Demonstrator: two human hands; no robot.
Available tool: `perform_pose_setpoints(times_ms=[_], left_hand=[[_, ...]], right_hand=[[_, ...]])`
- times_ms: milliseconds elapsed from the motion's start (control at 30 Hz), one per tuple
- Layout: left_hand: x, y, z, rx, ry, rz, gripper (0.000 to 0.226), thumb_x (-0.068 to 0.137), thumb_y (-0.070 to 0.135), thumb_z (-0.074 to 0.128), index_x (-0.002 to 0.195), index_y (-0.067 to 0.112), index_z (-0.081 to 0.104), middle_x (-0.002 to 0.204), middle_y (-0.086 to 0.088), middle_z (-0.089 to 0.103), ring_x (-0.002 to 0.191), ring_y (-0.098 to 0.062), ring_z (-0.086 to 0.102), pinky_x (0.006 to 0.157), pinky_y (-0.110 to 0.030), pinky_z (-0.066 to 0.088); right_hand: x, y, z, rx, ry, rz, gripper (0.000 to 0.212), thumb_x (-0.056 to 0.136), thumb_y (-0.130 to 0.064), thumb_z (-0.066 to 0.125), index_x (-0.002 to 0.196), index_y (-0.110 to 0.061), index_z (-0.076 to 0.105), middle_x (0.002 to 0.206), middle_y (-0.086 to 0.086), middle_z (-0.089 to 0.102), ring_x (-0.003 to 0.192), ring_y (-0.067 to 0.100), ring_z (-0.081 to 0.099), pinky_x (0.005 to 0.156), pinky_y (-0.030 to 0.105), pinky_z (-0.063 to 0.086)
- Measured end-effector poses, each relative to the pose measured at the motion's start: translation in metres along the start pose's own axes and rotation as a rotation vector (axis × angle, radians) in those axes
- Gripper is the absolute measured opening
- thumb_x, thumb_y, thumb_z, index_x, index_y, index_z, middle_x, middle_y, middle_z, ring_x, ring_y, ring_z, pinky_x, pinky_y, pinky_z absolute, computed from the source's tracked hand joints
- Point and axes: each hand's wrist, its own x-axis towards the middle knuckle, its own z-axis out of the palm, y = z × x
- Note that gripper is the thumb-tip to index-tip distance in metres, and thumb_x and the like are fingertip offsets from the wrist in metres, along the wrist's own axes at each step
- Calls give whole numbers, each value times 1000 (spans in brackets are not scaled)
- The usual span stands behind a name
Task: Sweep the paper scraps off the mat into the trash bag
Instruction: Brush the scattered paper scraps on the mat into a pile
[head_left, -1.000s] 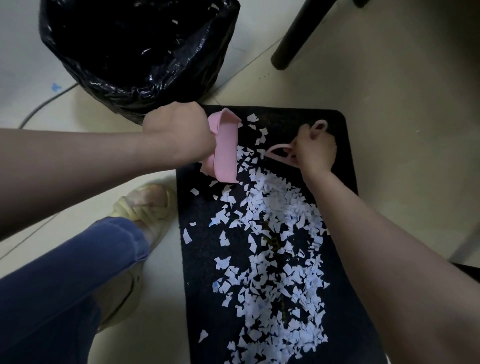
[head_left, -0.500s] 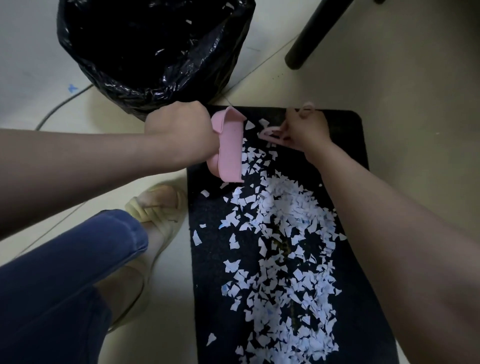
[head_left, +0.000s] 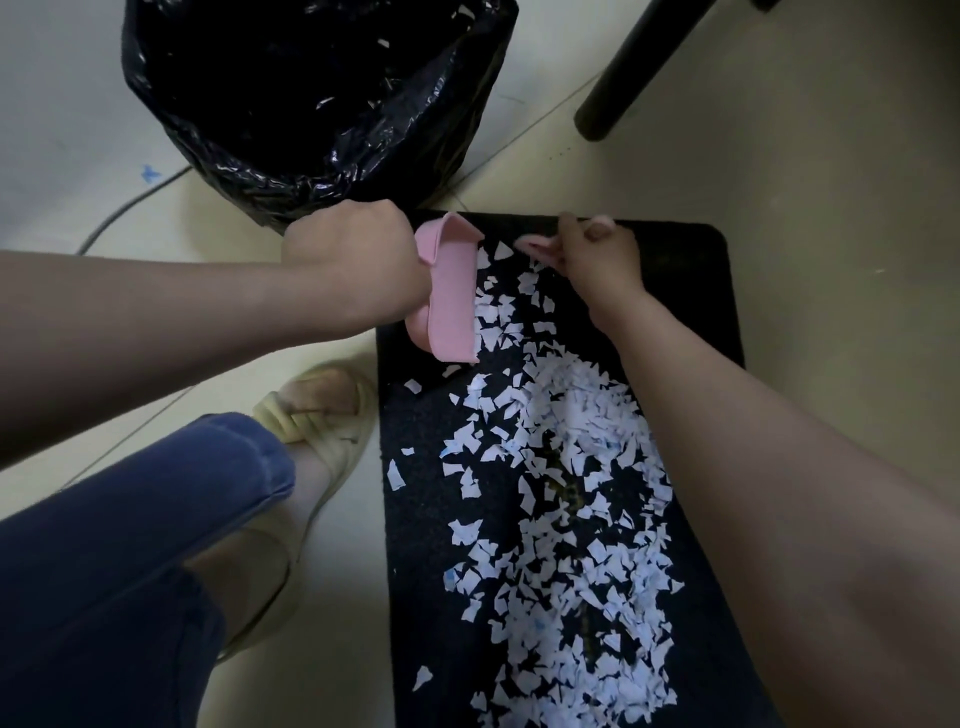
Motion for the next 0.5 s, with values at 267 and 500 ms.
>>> perform_pose_setpoints(times_ms=[267, 500], left_hand=[[2, 10, -7, -29, 3, -1, 30, 76, 23, 53, 101, 21, 70, 82, -6, 57, 72, -28, 49, 62, -30, 36], [-1, 7, -4, -23, -16, -7, 28, 77, 25, 53, 99, 22, 70, 81, -6, 58, 73, -28, 51, 63, -29, 36]], right_hand=[[-18, -7, -29, -142, 283, 75, 38, 93, -30, 49, 59, -17, 58, 62, 2, 64, 62, 23, 66, 72, 41, 59], [-8, -11, -10, 354, 133, -8, 33, 96, -23, 57, 68, -9, 46, 69, 8, 70, 75, 21, 74, 88, 42, 57]])
